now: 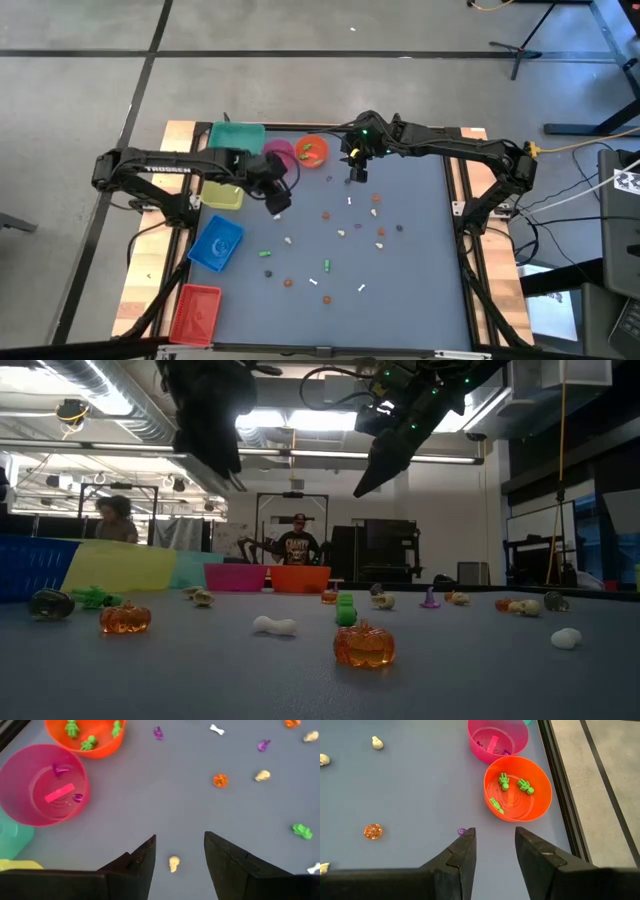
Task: Sort Halloween decoration
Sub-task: Put the yellow skull toy into the blue bin
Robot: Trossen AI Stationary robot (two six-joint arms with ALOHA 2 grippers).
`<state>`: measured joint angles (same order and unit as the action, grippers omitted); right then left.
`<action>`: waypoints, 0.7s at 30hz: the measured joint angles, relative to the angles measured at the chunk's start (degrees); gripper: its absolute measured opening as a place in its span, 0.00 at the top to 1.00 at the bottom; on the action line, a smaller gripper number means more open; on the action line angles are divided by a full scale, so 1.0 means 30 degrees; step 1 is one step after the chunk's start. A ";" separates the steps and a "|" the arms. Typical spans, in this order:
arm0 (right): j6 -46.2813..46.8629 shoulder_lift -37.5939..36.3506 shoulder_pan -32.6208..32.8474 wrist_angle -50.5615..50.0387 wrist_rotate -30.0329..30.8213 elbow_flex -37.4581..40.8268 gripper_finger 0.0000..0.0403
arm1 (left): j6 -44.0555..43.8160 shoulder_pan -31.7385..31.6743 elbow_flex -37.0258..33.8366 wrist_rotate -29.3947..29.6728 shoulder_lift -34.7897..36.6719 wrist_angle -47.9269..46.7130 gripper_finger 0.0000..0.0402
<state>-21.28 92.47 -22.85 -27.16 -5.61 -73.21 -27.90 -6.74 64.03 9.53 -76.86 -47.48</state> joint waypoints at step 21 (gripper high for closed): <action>0.0080 0.0000 0.0000 0.0000 0.0000 0.0000 0.66 | 0.1007 0.2330 0.0000 -0.0342 -0.6085 0.0555 0.63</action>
<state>-21.04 92.47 -22.85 -27.16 -5.61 -73.21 -24.88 0.25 64.03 8.50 -95.11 -45.82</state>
